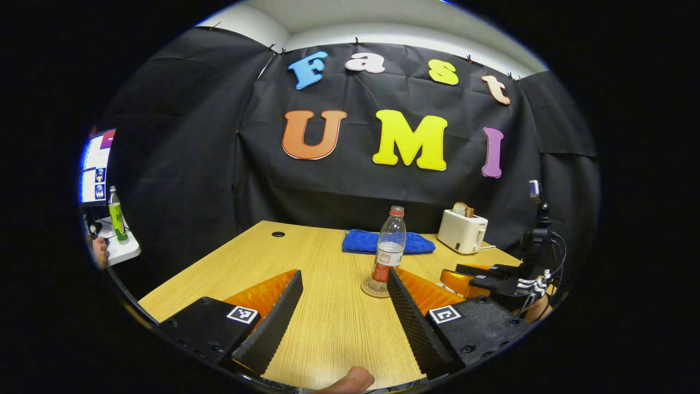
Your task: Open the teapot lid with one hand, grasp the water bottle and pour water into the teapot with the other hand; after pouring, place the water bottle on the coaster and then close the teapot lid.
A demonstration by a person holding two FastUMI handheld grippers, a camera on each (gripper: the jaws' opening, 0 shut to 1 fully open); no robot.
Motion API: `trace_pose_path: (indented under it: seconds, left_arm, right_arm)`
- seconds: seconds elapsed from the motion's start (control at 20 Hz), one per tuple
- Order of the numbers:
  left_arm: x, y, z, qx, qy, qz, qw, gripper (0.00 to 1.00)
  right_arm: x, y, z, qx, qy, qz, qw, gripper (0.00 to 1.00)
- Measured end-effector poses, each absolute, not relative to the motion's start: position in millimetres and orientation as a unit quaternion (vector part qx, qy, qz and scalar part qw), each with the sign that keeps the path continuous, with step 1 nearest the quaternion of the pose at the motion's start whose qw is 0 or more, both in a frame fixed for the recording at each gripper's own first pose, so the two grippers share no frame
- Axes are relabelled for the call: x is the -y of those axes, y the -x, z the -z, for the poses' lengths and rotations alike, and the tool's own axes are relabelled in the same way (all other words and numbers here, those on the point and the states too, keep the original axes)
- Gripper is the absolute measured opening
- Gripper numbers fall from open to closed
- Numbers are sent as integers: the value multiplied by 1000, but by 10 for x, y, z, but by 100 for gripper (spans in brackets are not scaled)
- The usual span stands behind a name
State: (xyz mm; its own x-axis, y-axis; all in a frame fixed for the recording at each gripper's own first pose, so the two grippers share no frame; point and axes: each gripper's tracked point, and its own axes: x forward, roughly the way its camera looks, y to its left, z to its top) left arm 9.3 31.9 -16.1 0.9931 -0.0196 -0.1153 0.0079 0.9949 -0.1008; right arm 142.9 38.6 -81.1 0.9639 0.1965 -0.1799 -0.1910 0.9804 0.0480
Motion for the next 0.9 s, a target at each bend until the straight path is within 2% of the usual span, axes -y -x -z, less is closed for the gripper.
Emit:
trace_pose_path:
  seconds: [0.15,0.2,0.3,0.4,0.6,0.7,0.9]
  left_arm:
    - [-237,-109,128,-49,43,6,998,98]
    - [-200,-105,117,-46,39,7,998,98]
    - [-157,-109,167,-46,23,1,999,98]
    - [-179,-107,236,-59,2,-17,998,97]
    - [-92,-150,233,-60,-20,-26,998,100]
    - [-39,-209,253,-66,-7,-17,998,97]
    - [-34,-288,318,-78,16,-7,997,98]
  right_arm:
    - [-176,-1213,556,-71,-13,-59,996,73]
    - [-93,-1143,471,-64,-13,-46,997,82]
    - [65,-1016,363,-61,-4,-24,998,92]
    - [236,-880,254,-58,-4,-5,998,96]
    - [514,-669,47,-44,-6,28,999,95]
    - [615,-635,34,-50,6,50,997,95]
    - [548,-615,40,-42,-11,42,998,95]
